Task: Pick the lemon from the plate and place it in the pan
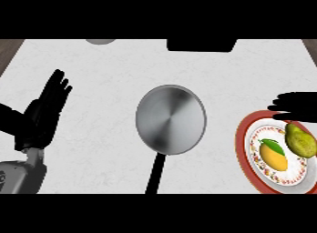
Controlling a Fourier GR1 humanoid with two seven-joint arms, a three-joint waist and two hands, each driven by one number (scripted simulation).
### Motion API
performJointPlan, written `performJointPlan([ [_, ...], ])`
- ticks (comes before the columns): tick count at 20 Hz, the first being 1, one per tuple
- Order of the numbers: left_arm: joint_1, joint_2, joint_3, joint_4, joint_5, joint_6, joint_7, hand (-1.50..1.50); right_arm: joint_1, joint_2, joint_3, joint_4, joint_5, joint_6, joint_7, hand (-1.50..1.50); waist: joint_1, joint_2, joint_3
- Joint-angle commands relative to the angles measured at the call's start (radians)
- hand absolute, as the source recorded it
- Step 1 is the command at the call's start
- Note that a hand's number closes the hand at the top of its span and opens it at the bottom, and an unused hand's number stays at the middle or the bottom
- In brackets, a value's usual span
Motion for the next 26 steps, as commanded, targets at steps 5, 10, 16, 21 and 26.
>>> performJointPlan([
  [5,-0.011,-0.051,-0.013,0.011,-0.052,0.034,0.008,0.00,0.051,0.009,0.048,-0.016,0.176,-0.077,-0.107,-1.50,-0.029,-0.005,0.000],
  [10,-0.002,-0.046,0.040,0.051,-0.038,-0.001,-0.032,0.00,0.130,-0.060,-0.043,-0.118,0.220,-0.189,-0.064,-1.50,-0.039,-0.008,0.000],
  [16,0.004,-0.060,0.044,0.010,-0.055,-0.014,0.018,0.00,0.255,-0.013,-0.125,-0.219,0.256,-0.178,-0.017,-1.50,-0.038,-0.008,0.000],
  [21,0.058,-0.037,0.090,-0.042,-0.034,-0.074,0.011,0.00,0.279,0.052,-0.144,-0.241,0.339,-0.138,-0.014,-1.50,-0.030,-0.007,0.000],
  [26,0.063,-0.036,0.102,-0.042,-0.053,-0.087,0.011,0.00,0.329,0.070,-0.179,-0.255,0.435,-0.150,0.052,-1.50,-0.030,-0.007,0.000],
])
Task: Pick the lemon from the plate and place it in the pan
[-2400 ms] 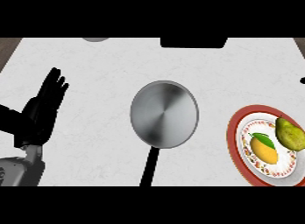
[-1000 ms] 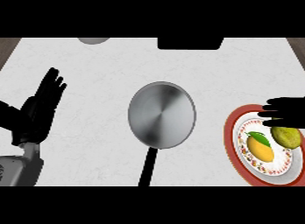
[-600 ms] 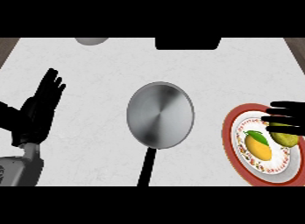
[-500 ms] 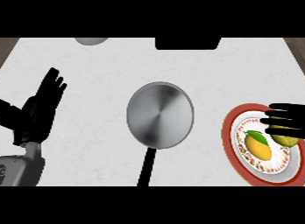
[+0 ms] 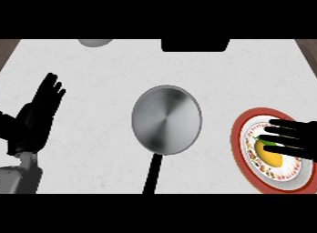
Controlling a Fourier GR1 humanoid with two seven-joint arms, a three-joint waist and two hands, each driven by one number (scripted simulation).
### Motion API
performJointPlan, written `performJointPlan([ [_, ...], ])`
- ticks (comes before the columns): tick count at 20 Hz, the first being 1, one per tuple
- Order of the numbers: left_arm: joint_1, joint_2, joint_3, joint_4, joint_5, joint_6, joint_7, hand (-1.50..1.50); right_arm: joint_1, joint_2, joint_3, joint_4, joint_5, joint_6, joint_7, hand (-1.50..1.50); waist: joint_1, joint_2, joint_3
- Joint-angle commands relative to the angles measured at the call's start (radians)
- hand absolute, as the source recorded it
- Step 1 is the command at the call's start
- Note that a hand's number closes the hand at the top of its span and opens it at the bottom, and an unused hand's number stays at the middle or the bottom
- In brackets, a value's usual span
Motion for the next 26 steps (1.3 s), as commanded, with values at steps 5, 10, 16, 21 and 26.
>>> performJointPlan([
  [5,-0.021,-0.019,0.035,0.036,-0.027,-0.027,-0.003,0.00,-0.027,0.168,-0.034,0.074,0.166,0.016,0.033,-1.50,0.006,0.002,0.000],
  [10,0.022,-0.041,0.041,-0.009,-0.041,-0.036,0.001,0.00,-0.001,0.210,-0.073,0.062,0.210,0.051,0.001,-1.50,0.005,0.001,0.000],
  [16,-0.021,-0.085,0.010,-0.017,-0.079,-0.005,0.042,0.00,-0.064,0.343,-0.028,0.197,0.332,0.026,0.018,-1.50,0.010,0.002,0.000],
  [21,-0.013,-0.073,0.039,-0.040,-0.072,-0.044,0.071,0.00,-0.024,0.335,-0.112,0.262,0.341,-0.039,-0.080,-1.50,0.005,0.001,0.000],
  [26,-0.021,-0.065,0.063,-0.084,-0.070,-0.048,0.094,0.00,-0.092,0.478,-0.050,0.350,0.437,-0.019,-0.004,-1.50,0.013,0.002,0.001],
])
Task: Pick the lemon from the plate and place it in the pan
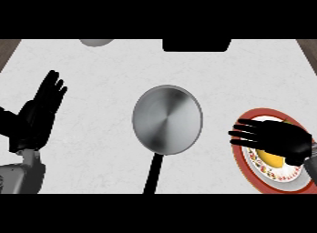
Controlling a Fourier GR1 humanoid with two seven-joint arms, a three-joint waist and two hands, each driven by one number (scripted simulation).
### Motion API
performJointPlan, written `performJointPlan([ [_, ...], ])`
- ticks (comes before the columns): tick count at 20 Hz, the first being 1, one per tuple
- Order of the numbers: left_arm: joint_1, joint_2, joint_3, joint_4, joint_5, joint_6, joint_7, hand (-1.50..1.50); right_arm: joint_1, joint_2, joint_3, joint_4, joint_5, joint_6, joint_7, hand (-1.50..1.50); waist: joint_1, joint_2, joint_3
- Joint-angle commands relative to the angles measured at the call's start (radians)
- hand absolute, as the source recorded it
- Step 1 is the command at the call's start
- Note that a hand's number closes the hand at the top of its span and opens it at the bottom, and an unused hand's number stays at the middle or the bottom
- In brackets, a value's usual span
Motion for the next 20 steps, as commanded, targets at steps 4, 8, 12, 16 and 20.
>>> performJointPlan([
  [4,0.069,-0.015,0.011,-0.085,0.000,-0.016,0.035,0.00,0.004,0.055,-0.004,0.060,0.085,-0.004,-0.026,-1.50,0.002,-0.001,0.000],
  [8,-0.013,-0.043,0.002,0.032,-0.034,0.002,-0.003,0.00,0.017,0.094,0.021,0.086,0.095,-0.099,-0.084,1.50,-0.002,0.001,0.000],
  [12,-0.061,-0.050,-0.006,-0.023,-0.052,0.038,0.072,0.00,-0.015,0.119,0.008,0.139,0.089,-0.095,-0.115,1.50,0.001,0.000,0.001],
  [16,-0.044,-0.001,0.071,0.065,-0.004,-0.048,-0.014,0.00,-0.028,0.095,-0.031,0.099,0.051,-0.034,-0.162,1.50,-0.004,0.000,0.000],
  [20,0.000,-0.025,0.041,0.050,-0.027,-0.040,-0.039,0.00,-0.037,0.267,-0.026,0.077,0.042,0.107,0.120,1.50,-0.005,-0.003,-0.002],
])
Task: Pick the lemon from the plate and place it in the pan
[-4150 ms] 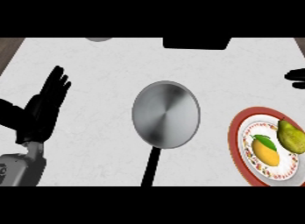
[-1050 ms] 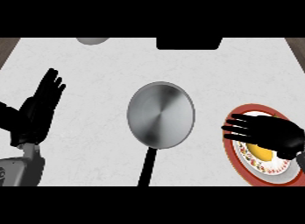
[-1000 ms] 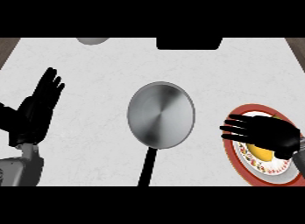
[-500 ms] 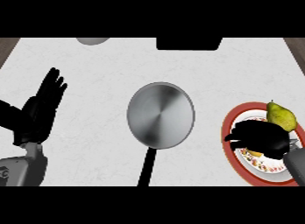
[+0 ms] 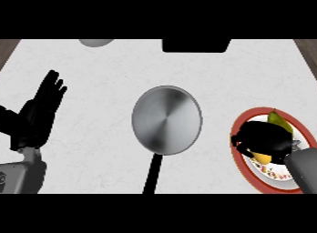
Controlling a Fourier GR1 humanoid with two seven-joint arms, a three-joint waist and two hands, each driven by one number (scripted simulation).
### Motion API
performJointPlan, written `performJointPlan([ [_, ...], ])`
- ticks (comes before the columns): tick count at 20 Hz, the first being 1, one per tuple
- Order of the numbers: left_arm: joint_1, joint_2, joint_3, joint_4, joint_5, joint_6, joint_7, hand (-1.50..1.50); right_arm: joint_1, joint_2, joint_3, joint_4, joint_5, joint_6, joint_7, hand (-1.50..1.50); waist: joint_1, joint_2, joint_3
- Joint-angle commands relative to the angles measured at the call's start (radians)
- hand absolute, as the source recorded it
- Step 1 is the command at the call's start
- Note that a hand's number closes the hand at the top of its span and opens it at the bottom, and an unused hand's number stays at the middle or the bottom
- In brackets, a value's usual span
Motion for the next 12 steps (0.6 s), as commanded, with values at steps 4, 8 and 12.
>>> performJointPlan([
  [4,0.015,0.003,0.007,0.002,-0.004,0.010,0.011,0.00,0.040,0.325,-0.106,0.023,-0.029,0.172,0.495,1.50,-0.034,-0.007,0.002],
  [8,0.018,0.001,0.008,0.003,-0.010,0.016,0.006,0.00,0.023,0.437,-0.163,-0.020,0.004,0.170,0.718,1.50,-0.052,-0.022,0.001],
  [12,0.013,0.008,0.007,0.009,-0.014,0.015,0.018,0.00,-0.068,0.474,-0.167,-0.140,0.058,0.105,0.960,1.50,-0.033,-0.042,0.001],
])
